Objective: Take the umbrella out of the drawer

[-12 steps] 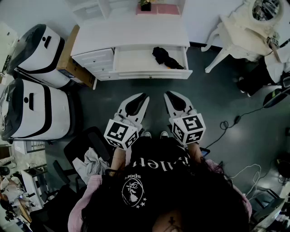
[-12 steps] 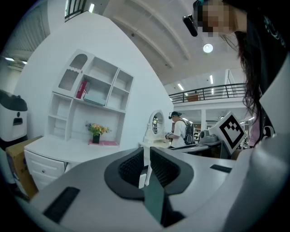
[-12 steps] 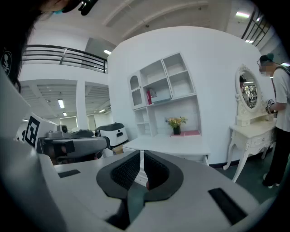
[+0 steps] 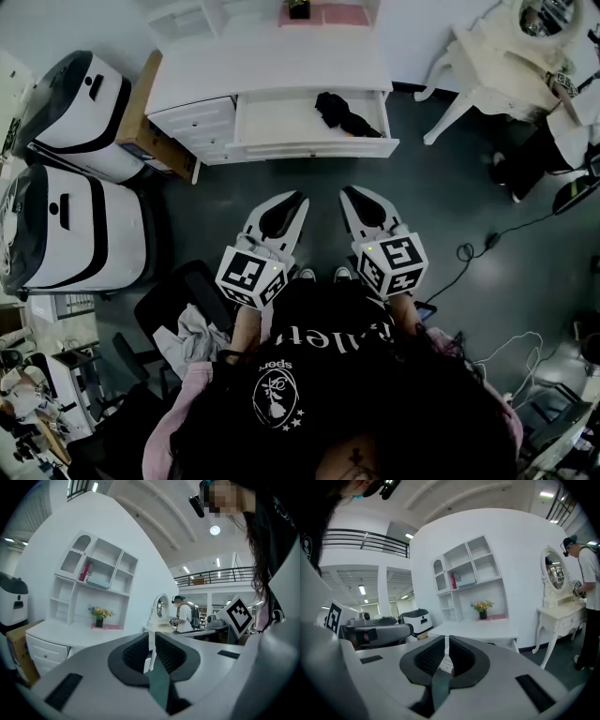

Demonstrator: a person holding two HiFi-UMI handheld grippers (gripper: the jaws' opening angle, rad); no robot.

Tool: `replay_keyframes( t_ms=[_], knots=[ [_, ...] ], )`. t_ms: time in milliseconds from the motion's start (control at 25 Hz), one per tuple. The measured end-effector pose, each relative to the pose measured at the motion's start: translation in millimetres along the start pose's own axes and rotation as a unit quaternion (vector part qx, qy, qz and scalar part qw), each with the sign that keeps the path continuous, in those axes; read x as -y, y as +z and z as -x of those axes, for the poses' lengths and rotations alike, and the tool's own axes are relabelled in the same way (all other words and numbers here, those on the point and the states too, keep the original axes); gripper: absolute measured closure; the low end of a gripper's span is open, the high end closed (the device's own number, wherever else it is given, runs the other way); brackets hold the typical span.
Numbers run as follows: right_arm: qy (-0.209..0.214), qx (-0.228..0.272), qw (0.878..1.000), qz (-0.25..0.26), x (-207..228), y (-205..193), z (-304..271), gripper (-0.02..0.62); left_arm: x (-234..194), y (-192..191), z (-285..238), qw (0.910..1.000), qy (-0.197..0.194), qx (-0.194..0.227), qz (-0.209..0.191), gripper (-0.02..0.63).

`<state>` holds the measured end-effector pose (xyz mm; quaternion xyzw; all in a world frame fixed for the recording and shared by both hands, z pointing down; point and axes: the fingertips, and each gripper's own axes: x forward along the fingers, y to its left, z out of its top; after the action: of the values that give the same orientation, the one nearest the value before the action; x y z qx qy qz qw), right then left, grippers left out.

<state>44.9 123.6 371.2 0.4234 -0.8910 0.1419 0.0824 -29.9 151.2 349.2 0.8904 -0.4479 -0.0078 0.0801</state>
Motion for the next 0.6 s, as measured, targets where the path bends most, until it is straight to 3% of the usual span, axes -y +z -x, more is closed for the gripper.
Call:
replay_keyframes(
  t_ms=[600],
  knots=[
    [-0.010, -0.010, 1.000, -0.017, -38, -23, -21, 0.535, -27, -12, 28, 0.9997, -0.021, -0.009, -0.004, 0.566]
  ],
)
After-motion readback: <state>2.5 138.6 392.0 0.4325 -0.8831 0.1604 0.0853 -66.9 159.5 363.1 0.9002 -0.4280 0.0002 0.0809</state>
